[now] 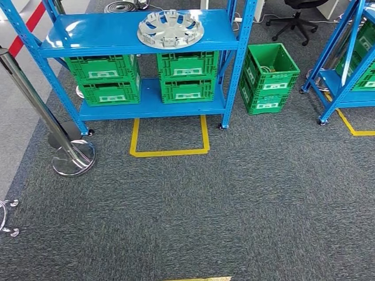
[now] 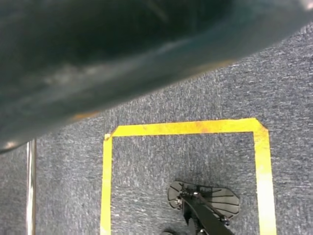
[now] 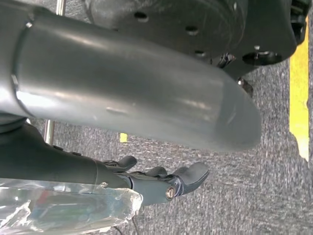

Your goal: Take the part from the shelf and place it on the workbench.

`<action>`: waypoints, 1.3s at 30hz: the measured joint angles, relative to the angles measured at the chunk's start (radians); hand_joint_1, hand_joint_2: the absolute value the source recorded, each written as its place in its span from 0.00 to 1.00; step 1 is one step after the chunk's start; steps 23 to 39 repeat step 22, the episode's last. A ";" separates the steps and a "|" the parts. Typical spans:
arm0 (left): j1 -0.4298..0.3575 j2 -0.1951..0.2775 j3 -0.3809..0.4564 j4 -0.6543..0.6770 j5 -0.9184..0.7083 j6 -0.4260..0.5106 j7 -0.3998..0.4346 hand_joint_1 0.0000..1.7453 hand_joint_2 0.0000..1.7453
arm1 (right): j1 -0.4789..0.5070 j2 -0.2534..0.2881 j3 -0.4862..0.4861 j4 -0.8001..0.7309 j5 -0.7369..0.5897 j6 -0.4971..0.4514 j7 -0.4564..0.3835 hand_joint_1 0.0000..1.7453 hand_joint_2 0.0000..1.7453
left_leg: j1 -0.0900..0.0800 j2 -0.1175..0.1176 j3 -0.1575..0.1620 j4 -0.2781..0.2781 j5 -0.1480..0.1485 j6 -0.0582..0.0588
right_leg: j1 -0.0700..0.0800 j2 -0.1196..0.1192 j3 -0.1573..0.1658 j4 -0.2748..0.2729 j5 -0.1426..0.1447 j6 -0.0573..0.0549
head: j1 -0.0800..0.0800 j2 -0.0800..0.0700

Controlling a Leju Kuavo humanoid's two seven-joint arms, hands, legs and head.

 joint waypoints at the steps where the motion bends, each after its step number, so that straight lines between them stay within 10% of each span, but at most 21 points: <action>1: 0.000 0.000 0.000 0.000 0.008 0.000 0.000 0.00 0.00 | 0.000 0.000 0.000 0.000 0.000 0.000 0.000 0.00 0.00 | 0.000 0.000 0.000 0.000 0.000 0.000 | 0.000 0.000 0.000 0.000 0.000 0.000 | 0.000 0.000; 10: 0.000 0.000 -0.001 -0.001 0.042 0.002 0.000 0.00 0.00 | -0.003 0.000 -0.001 0.000 0.004 0.000 0.002 0.00 0.00 | 0.000 -0.001 0.015 -0.023 0.002 0.027 | -0.006 0.001 0.009 0.001 -0.010 0.020 | 0.001 0.000; 14: 0.000 -0.001 -0.003 -0.002 0.044 0.004 0.000 0.00 0.00 | -0.004 0.000 -0.001 0.000 0.006 0.000 0.003 0.00 0.00 | 0.006 -0.004 0.032 -0.043 0.008 0.035 | -0.004 0.024 -0.113 0.225 -0.114 0.021 | 0.010 0.000; 16: 0.001 -0.001 -0.003 -0.002 0.044 0.006 0.000 0.00 0.00 | -0.001 0.000 -0.001 0.000 0.009 0.001 0.005 0.00 0.00 | 0.005 -0.007 0.037 -0.042 0.003 0.031 | -0.005 0.026 -0.153 0.271 -0.101 0.022 | 0.011 0.000; 19: 0.000 -0.001 -0.003 -0.002 0.044 0.010 0.000 0.00 0.00 | -0.002 -0.001 -0.001 0.000 0.013 0.002 0.006 0.00 0.00 | 0.005 -0.012 0.056 -0.039 -0.013 0.016 | -0.006 0.027 -0.089 0.103 0.018 0.020 | 0.013 0.000; 21: 0.000 -0.001 -0.004 -0.002 0.044 0.012 0.000 0.00 0.00 | -0.003 -0.001 -0.001 0.000 0.013 0.002 0.006 0.00 0.00 | 0.001 -0.014 0.061 -0.032 -0.024 0.005 | -0.007 0.032 -0.050 0.025 0.048 0.012 | 0.014 0.000; 39: 0.001 0.000 -0.004 -0.002 0.044 0.013 0.000 0.00 0.00 | -0.003 -0.001 -0.001 0.000 0.013 0.003 0.006 0.00 0.00 | -0.001 -0.015 0.061 -0.030 -0.027 0.002 | -0.006 0.033 -0.046 0.018 0.045 0.009 | 0.014 0.000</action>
